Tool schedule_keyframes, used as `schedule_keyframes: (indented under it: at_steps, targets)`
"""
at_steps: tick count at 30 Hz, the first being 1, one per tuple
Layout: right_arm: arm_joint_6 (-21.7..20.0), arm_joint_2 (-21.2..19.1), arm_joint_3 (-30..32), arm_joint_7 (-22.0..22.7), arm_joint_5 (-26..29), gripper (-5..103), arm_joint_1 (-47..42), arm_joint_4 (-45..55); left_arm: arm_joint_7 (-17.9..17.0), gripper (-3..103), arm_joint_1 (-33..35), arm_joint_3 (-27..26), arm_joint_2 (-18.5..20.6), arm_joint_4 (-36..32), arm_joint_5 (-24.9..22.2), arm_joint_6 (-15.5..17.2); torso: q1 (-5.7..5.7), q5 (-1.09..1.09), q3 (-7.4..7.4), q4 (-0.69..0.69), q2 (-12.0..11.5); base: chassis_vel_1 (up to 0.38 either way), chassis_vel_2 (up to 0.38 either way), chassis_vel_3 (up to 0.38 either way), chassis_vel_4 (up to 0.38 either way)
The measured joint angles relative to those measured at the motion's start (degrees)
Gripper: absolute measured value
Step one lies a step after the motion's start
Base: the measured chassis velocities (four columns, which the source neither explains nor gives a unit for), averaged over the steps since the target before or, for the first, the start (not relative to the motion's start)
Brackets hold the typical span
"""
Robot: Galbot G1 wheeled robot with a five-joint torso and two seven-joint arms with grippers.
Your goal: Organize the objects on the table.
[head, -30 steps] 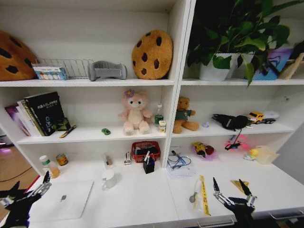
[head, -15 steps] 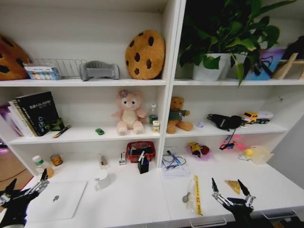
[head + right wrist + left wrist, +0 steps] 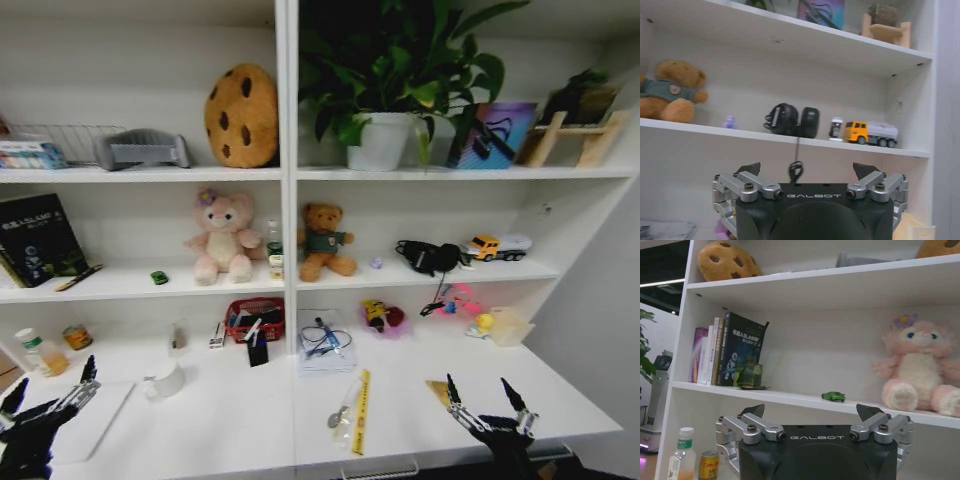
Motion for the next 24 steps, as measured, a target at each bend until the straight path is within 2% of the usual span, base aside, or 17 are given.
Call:
schedule_keyframes:
  at_steps: [3,5,7,8,9,11,13,16,24]
  targets:
    - [0.6,-0.1,-0.1,0.4,-0.1,100,0.5,-0.3,0.1,100,0.2,-0.2,-0.3,-0.1,-0.1,-0.2,0.01,0.1,0.02,0.04,0.0,-0.304,-0.291,0.316,0.317]
    - [0.7,-0.2,-0.1,0.4,0.0,100,0.7,-0.4,0.1,100,0.3,-0.2,-0.4,-0.1,-0.1,-0.3,0.0,0.06,0.0,0.06,0.0,-0.159,-0.26,0.277,0.19]
    - [0.7,-0.2,-0.1,0.5,0.0,100,0.8,-0.5,0.1,100,0.3,-0.3,-0.4,-0.1,-0.1,-0.3,-0.02,-0.01,0.0,0.05,0.0,-0.063,-0.245,0.154,0.138]
    - [0.7,-0.2,0.0,0.6,0.0,100,0.8,-0.6,0.0,100,0.3,-0.2,-0.4,-0.2,-0.1,-0.3,-0.01,-0.02,0.0,-0.02,0.0,-0.067,-0.17,0.154,0.03]
    - [0.7,-0.3,0.0,0.7,0.0,100,0.9,-0.8,0.1,100,0.3,-0.3,-0.4,-0.3,-0.1,-0.3,0.01,0.05,0.01,-0.04,0.0,-0.067,-0.089,0.024,0.03]
    - [0.6,-0.3,0.0,0.7,-0.1,100,0.9,-0.9,0.1,100,0.3,-0.3,-0.5,-0.4,-0.1,-0.4,0.01,0.05,0.01,-0.04,0.0,0.003,-0.001,-0.002,-0.074]
    - [0.3,-0.2,-0.1,0.9,-0.1,100,0.8,-0.9,0.1,100,0.4,-0.3,-0.6,-0.5,-0.1,-0.4,0.02,-0.05,0.01,-0.02,0.0,0.02,0.026,-0.009,-0.076]
    - [0.0,-0.2,-0.2,0.9,-0.1,100,0.9,-0.9,0.1,100,0.5,-0.3,-0.7,-0.5,-0.1,-0.4,0.01,-0.01,0.01,0.01,0.0,0.045,0.094,-0.028,-0.067]
    - [-4.5,-0.7,-2.3,1.6,0.8,100,2.7,-1.8,0.0,100,0.2,0.0,-0.9,-0.5,0.4,-0.5,0.01,0.01,0.01,-0.01,0.0,0.025,0.034,-0.016,-0.015]
